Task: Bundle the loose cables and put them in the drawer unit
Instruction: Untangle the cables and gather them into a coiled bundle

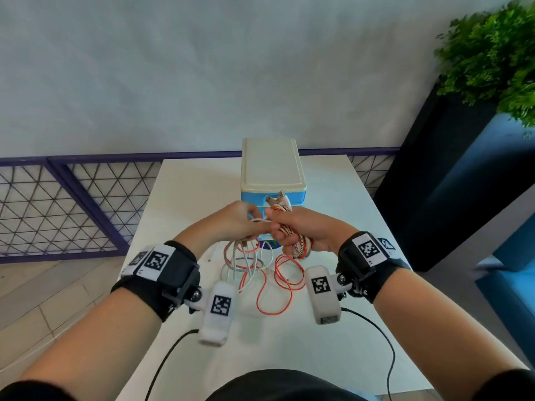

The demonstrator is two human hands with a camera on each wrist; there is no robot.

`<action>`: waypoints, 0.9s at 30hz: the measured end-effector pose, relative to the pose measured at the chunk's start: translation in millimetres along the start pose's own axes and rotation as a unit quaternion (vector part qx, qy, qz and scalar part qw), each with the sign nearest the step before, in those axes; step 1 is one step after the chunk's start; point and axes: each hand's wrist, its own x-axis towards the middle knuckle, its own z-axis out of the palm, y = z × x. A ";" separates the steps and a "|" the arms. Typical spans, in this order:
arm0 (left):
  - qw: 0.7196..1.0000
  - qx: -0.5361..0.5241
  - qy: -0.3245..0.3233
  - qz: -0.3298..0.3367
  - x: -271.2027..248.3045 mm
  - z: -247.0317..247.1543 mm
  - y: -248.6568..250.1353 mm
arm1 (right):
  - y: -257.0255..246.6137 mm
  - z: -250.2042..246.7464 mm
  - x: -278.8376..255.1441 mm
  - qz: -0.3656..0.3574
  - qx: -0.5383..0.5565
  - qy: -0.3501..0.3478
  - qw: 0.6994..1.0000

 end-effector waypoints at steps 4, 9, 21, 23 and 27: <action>0.977 -0.154 -0.148 0.016 -7.2 -10.1 -12.1 | -0.1 -7.5 -6.1 0.002 0.031 -0.004 0.999; 0.995 -0.091 -0.006 0.040 1.3 -2.0 -11.5 | 1.1 3.0 -4.0 0.007 -0.088 0.018 0.996; 0.928 -0.347 -0.134 -0.014 -6.5 -0.4 -13.9 | -3.8 -1.2 -6.0 -0.042 -0.018 0.029 0.999; 0.923 -0.354 -0.150 -0.004 -11.9 3.1 -15.8 | -5.4 -4.3 -4.3 -0.053 -0.014 0.037 0.998; 0.909 -0.381 -0.166 0.015 -17.2 8.4 -24.5 | -8.6 -13.9 -3.6 -0.068 0.021 0.066 0.995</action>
